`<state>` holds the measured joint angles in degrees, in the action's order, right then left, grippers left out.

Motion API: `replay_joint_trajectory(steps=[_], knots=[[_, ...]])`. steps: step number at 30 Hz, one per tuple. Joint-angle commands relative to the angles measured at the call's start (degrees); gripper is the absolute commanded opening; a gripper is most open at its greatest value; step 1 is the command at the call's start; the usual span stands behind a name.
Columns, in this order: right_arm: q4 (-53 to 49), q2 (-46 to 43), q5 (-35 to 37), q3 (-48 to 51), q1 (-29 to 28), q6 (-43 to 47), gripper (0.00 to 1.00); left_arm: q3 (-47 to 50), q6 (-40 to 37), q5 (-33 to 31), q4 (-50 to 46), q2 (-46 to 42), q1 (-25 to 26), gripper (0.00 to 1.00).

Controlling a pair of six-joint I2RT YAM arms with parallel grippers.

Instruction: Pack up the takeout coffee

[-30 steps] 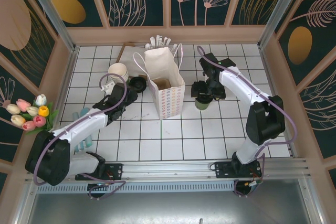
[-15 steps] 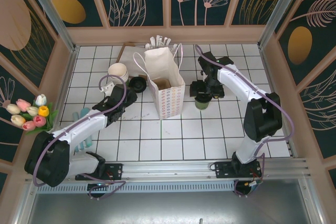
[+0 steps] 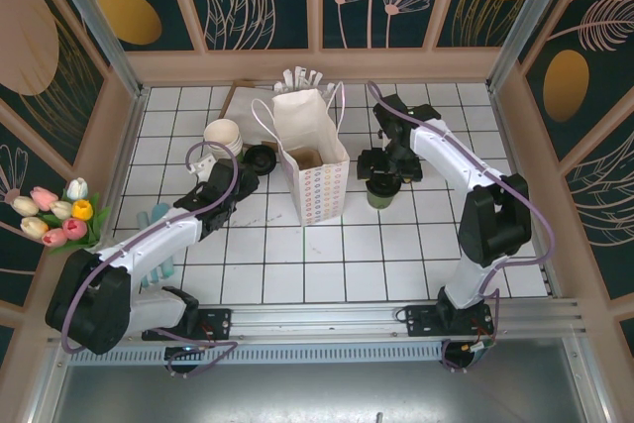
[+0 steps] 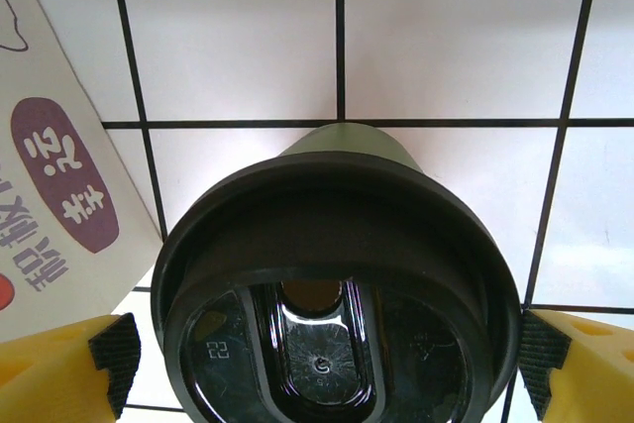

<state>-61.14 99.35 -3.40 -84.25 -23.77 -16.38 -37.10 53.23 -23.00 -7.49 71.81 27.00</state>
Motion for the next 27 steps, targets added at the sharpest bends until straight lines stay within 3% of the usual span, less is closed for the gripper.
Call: replay_joint_trajectory(steps=[1, 27], knots=[[-2.0, 1.0, 1.8, 0.5, -0.3, 0.9, 0.99, 0.7, 0.8, -0.3, 0.6, -0.8, -0.3, 0.98], [-5.7, 4.5, 2.2, 0.1, -1.2, 1.1, 0.99, 2.0, 1.2, -0.2, 0.9, -1.0, -0.3, 0.99]])
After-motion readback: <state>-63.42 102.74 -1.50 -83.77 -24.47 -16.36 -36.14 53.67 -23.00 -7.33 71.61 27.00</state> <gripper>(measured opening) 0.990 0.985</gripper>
